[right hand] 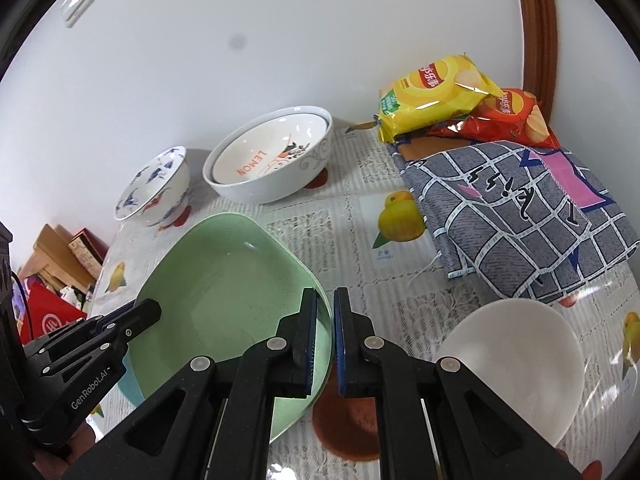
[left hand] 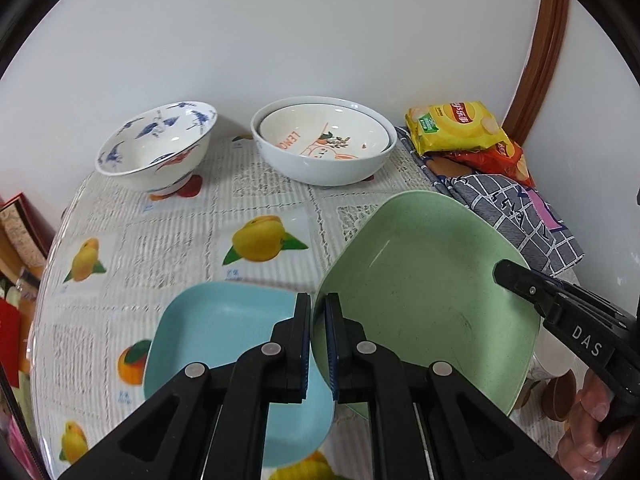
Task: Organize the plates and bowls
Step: 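Lift the green plate with both tools and lower it onto the blue plate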
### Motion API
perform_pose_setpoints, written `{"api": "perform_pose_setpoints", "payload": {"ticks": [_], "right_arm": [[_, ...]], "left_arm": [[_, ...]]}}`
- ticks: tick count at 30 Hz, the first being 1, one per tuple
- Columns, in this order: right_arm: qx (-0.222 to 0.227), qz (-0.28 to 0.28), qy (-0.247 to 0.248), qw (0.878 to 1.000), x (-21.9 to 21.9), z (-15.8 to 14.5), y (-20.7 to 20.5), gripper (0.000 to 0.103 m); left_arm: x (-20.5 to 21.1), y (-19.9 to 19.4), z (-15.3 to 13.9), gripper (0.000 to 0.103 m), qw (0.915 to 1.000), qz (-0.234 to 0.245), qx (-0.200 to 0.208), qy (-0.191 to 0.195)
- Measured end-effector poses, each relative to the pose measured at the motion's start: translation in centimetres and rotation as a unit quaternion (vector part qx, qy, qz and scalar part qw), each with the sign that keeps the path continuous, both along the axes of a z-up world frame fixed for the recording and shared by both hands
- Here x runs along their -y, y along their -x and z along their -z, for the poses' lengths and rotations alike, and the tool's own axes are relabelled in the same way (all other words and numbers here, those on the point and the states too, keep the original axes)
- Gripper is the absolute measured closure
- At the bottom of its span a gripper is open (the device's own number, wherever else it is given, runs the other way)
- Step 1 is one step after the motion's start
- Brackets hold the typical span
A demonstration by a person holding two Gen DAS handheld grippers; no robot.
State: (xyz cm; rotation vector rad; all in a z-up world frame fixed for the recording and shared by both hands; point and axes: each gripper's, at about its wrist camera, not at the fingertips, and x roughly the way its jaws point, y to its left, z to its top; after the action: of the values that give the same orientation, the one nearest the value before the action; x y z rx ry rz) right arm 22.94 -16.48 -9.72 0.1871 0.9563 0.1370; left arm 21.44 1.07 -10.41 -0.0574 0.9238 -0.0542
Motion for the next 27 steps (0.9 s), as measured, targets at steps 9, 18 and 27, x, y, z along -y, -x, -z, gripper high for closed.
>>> {"api": "perform_pose_setpoints", "payload": {"ticks": [9, 18, 27], "right_arm": [[0.020, -0.035, -0.008, 0.999, -1.9, -1.4, 1.6, 0.094], [0.029, -0.067, -0.015, 0.997, -3.7, -1.9, 2.7, 0.094], [0.030, -0.081, -0.036, 0.996, -3.9, -1.9, 3.0, 0.094]], "left_arm": [[-1.7, 3.3, -1.2, 0.096, 0.9993, -0.032, 0.012, -0.013], [-3.0, 5.6, -1.2, 0.096, 0.9975, -0.068, 0.009, -0.019], [-3.5, 6.5, -1.4, 0.096, 0.9967, -0.079, 0.013, -0.014]]}}
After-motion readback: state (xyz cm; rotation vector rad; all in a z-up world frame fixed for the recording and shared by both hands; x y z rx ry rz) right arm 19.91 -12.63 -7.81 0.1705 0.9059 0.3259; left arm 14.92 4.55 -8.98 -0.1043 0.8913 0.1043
